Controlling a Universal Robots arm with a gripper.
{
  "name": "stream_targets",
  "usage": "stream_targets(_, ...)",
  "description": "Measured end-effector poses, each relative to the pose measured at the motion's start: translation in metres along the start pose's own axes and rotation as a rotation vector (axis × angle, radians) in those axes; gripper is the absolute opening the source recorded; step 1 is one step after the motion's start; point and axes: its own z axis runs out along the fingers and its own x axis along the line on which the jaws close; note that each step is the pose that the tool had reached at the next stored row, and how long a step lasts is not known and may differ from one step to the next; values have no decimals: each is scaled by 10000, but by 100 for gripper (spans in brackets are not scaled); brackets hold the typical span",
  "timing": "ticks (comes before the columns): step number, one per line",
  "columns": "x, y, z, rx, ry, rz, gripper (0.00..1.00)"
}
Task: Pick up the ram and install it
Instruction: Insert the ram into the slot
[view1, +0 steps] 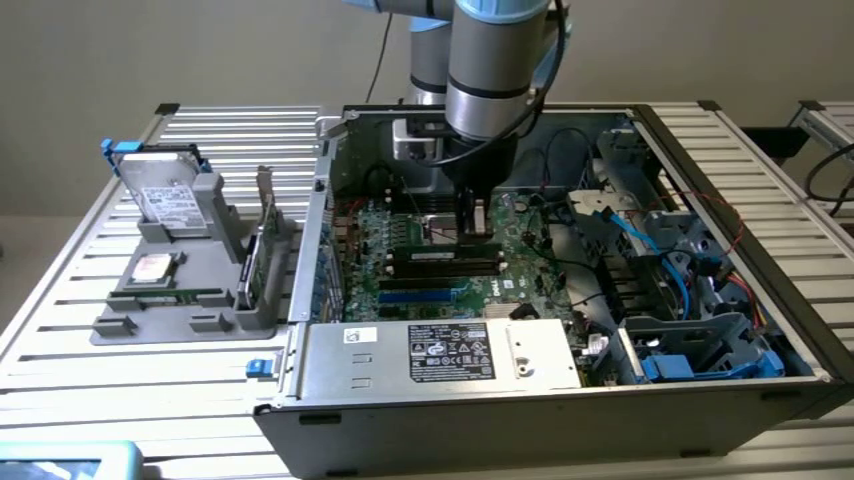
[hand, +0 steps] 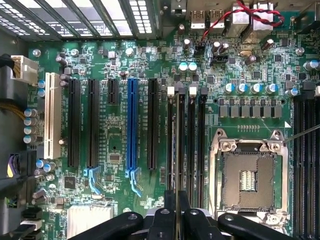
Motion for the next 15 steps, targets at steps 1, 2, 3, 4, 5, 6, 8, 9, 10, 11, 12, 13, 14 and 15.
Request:
stream_targets(1,0,0,5,-1,0,14,14)
stream_targets(2,0,0,9,-1,0,24,14)
stream_targets(3,0,0,12,-1,0,34,14)
stream_targets(4,0,0,14,-1,0,38,14)
stream_targets(5,4,-1,15,0,-1,38,14)
stream_targets(6,9,-1,16,1,0,38,14)
stream_targets(8,17,-1,18,5,-1,40,14)
stream_targets(9,18,-1,21,9,-2,40,14)
stream_targets(10,18,-1,26,15,-2,41,14)
stream_targets(11,19,-2,28,20,-1,40,14)
stream_targets(12,19,-1,31,28,0,41,14)
stream_targets(13,19,-1,35,41,-1,42,14)
stream_targets(14,19,-1,39,51,-1,43,14)
stream_targets(15,19,-2,41,61,0,44,14)
